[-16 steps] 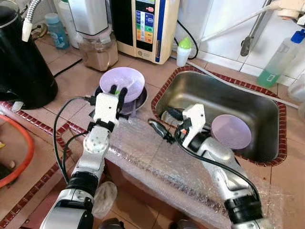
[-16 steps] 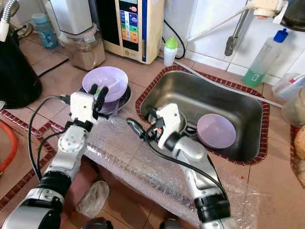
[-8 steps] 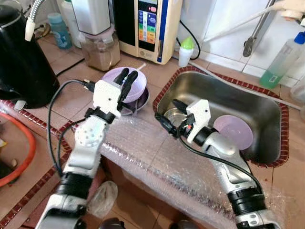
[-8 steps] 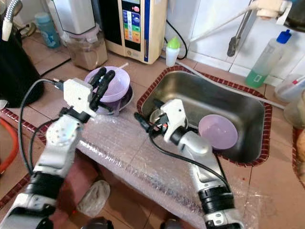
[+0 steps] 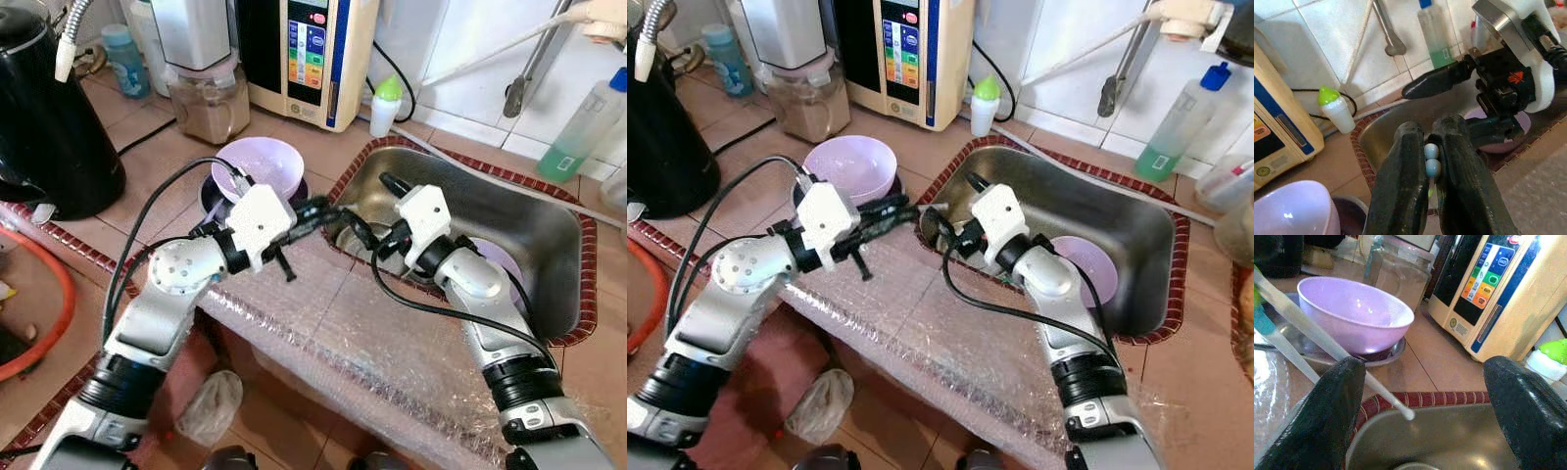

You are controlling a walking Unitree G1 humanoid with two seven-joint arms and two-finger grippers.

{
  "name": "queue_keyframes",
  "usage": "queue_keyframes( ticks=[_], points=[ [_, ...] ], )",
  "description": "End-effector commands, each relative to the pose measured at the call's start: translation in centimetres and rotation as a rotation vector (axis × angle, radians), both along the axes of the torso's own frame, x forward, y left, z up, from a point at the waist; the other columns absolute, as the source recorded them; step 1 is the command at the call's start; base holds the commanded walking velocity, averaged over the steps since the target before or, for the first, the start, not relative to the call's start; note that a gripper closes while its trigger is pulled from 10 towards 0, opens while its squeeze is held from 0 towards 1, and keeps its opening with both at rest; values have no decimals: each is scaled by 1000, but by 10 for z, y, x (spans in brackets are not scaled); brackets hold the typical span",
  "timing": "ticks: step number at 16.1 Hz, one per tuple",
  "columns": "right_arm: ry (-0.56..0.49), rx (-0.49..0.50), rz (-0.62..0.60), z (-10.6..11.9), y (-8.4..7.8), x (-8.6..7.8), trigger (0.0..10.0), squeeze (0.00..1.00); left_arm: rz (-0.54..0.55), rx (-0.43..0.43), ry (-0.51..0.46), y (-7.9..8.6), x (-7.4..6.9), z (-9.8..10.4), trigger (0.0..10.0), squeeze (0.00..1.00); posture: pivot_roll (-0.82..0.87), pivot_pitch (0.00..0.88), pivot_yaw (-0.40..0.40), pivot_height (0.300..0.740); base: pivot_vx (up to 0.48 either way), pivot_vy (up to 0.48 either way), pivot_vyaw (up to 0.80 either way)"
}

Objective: Kitchen organization

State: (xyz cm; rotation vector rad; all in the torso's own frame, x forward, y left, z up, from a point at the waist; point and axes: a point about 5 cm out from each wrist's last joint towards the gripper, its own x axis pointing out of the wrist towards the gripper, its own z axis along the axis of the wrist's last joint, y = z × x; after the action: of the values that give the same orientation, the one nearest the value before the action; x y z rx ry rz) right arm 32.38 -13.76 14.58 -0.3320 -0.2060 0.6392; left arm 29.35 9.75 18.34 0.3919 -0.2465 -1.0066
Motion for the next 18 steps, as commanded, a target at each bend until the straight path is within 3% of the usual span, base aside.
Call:
queue_keyframes(
  ticks=[1, 2, 6, 8, 9, 10, 13, 14, 15, 17, 18],
  points=[
    [-15, -18, 28, 5, 0, 3, 9804, 0, -70, 23, -12, -11, -3, 5, 0, 0, 44, 0, -22, 740, 0, 0, 0],
    [-4, -20, 57, 2, 1, 2, 0, 0, -78, 28, -7, -12, -3, 8, 0, 0, 42, 0, -19, 740, 0, 0, 0],
    [60, -44, 178, -4, 4, -2, 0, 0, -90, 43, -7, -14, -2, 9, 0, 0, 39, 0, -8, 740, 0, 0, 0],
    [54, -53, 182, -3, 3, 0, 2275, 0, -94, 47, -2, -15, -1, 9, 0, 0, 38, 0, -6, 740, 0, 0, 0],
    [64, -55, 204, -3, 4, -1, 2784, 0, -93, 46, -3, -15, -1, 9, 0, 0, 38, 0, -6, 740, 0, 0, 0],
    [73, -76, 238, -4, 6, -2, 10000, 0, -93, 48, -5, -15, -1, 9, 0, 0, 39, 0, -4, 740, 0, 0, 0],
    [87, -113, 280, -7, 6, -5, 10000, 0, -90, 55, -7, -15, 0, 8, 0, 0, 39, 0, -2, 740, 0, 0, 0],
    [79, -115, 265, -7, 3, -2, 10000, 886, -91, 57, -7, -15, 0, 8, 0, 0, 39, 0, -2, 740, 0, 0, 0],
    [89, -116, 280, -8, 5, -3, 10000, 122, -92, 55, -6, -15, 0, 8, 0, 0, 39, 0, -2, 740, 0, 0, 0],
    [98, -132, 320, -11, 11, -6, 10000, 0, -93, 59, -8, -16, 0, 7, 0, 0, 41, 0, -1, 740, 0, 0, 0],
    [83, -126, 300, -10, 10, -4, 10000, 0, -97, 54, -4, -17, -1, 8, 0, 0, 41, 0, -1, 740, 0, 0, 0]
  ],
)
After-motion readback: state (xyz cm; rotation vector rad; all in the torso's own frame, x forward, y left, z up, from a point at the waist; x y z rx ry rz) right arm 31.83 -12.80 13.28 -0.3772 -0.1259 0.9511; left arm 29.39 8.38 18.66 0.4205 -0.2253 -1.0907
